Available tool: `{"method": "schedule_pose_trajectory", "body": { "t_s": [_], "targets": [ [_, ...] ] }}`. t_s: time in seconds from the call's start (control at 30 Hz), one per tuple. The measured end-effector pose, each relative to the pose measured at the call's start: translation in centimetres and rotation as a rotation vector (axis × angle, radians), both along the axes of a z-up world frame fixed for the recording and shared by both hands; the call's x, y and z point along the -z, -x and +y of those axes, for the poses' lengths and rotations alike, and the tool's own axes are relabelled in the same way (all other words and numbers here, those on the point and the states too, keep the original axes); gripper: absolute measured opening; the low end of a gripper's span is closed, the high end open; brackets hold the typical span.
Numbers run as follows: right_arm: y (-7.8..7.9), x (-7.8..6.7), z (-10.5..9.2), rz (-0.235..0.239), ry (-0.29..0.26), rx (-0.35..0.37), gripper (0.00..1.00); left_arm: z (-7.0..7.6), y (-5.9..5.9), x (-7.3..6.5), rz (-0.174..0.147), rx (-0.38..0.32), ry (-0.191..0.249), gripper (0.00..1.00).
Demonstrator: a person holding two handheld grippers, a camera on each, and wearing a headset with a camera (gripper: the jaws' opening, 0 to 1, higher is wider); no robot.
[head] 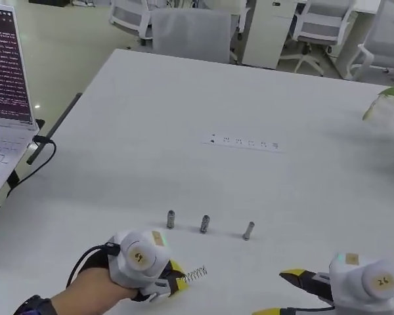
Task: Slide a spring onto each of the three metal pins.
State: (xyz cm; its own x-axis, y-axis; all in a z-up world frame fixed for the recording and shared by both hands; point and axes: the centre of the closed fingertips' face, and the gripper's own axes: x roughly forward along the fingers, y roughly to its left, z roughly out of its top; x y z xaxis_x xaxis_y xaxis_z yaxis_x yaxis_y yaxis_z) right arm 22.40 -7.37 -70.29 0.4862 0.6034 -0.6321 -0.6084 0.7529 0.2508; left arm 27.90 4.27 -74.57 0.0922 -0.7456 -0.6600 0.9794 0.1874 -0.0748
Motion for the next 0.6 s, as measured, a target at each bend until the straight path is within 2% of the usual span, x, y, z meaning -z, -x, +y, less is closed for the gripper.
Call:
{"method": "schedule_pose_trajectory", "body": {
  "t_s": [0.2,0.6],
  "targets": [
    [0.0,0.0,0.4,0.003,-0.007,-0.015,0.62,0.0,0.2,-0.5,-0.007,-0.004,0.009,0.02],
    [-0.3,-0.3,1.3,0.0,-0.021,-0.05,0.57,-0.7,0.6,-2.2,-0.046,0.026,0.035,0.02]
  ]
}}
